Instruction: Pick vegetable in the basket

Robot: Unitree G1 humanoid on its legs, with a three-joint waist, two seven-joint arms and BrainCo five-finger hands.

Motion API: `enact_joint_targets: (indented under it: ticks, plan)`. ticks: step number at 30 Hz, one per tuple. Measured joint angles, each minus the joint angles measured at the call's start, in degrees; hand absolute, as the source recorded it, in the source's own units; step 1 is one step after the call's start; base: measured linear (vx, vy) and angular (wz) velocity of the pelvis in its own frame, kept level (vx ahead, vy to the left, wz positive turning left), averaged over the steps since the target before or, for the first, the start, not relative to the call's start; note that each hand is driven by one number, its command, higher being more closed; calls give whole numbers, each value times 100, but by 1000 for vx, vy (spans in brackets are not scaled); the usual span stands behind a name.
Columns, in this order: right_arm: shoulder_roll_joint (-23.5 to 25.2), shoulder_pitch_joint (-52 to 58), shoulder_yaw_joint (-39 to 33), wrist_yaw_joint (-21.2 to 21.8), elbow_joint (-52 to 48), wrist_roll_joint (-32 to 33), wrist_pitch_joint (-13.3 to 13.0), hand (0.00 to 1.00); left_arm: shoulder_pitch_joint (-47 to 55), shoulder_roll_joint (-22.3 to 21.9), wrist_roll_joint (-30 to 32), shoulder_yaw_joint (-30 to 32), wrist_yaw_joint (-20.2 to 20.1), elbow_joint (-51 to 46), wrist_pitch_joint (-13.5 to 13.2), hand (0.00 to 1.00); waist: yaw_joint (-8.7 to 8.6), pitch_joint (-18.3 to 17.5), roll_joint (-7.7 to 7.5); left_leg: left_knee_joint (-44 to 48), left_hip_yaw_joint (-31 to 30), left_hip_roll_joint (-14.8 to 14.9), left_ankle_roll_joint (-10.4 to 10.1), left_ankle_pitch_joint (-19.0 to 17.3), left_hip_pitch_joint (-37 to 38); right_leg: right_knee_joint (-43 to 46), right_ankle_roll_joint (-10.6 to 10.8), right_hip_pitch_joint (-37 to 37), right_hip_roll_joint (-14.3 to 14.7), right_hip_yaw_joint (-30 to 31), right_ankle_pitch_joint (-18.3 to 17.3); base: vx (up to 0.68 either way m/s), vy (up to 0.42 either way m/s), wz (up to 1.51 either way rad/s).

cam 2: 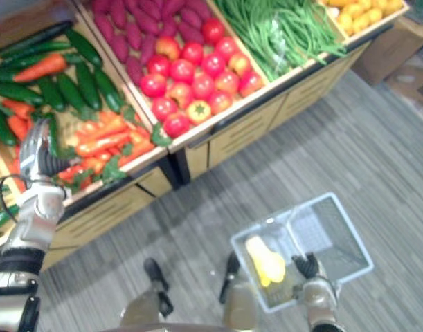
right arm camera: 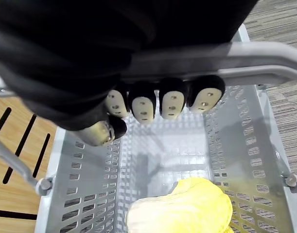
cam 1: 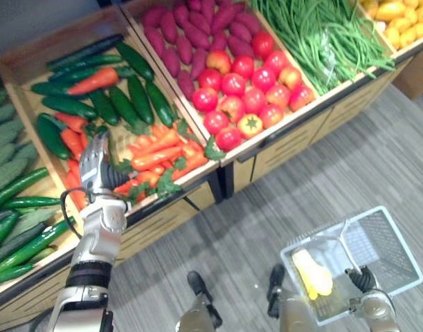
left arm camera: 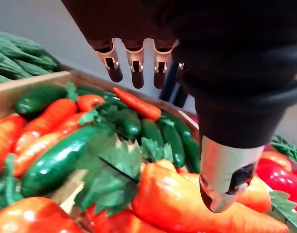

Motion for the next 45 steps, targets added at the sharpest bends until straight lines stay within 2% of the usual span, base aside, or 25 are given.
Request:
enact_joint_targets:
  ticks: [4, 8, 10, 13, 24, 25, 34, 41, 45]
  plan:
    - [-22, -91, 51, -1, -103, -6, 4, 100, -412, 116, 7, -148, -125, -1, 106, 0, -4, 220, -83, 0, 135, 2, -1, -1, -81, -12, -15, -176, 34, 231, 35, 52, 4, -14]
    - [-22, -130, 80, -2, -119, -3, 5, 100, -650, 131, 72, -353, -252, -1, 186, 0, -36, 338, -96, 0, 151, 3, -2, -2, -91, -50, -18, -188, 47, 303, 51, 51, 1, -6]
    - [-20, -170, 103, -2, -123, -3, 7, 100, -743, 131, 98, -410, -389, -5, 190, 0, -115, 356, -100, 1, 135, 1, -3, -2, -153, -73, -12, -221, 47, 311, 57, 57, 3, 4]
    - [-20, -224, 102, -2, -251, 1, 17, 100, -907, 135, 144, -461, -601, -5, 210, 0, -130, 483, -104, 1, 148, -3, -3, -2, -211, -104, -18, -291, 54, 374, 114, 21, 2, -2]
    - [-15, -274, 100, -1, -317, 11, 18, 100, -971, 137, 267, -631, -878, -14, 243, 0, -119, 575, -136, 1, 281, -8, -2, -2, -202, -110, -20, -372, 72, 564, 161, 25, -1, -5]
    - [-15, -281, 98, -1, -317, 11, 17, 100, -957, 137, 267, -631, -902, -15, 243, 100, -124, 580, -137, 1, 286, -10, -2, -2, -196, -110, -13, -372, 73, 578, 165, 30, -3, -6]
    - [-7, -304, 27, 6, -316, 6, 73, 100, -795, 131, 483, -560, -1100, -236, 366, 100, -126, 594, -141, 1, 413, -8, -2, -3, -139, -221, -5, -343, 102, 681, 273, 23, -3, -5]
    - [76, -298, -49, 10, -317, -1, 86, 100, -797, 92, 502, -306, -1094, -289, 565, 100, -141, 711, -146, 1, 429, 24, -3, -4, -50, -291, 14, -239, 146, 719, 290, 7, -1, -3]
    - [93, -293, -51, 14, -314, -7, 106, 100, -802, 86, 506, -215, -1094, -292, 587, 100, -142, 711, -146, 1, 425, 28, -3, -4, -44, -293, 14, -225, 152, 716, 290, 27, -3, 1]
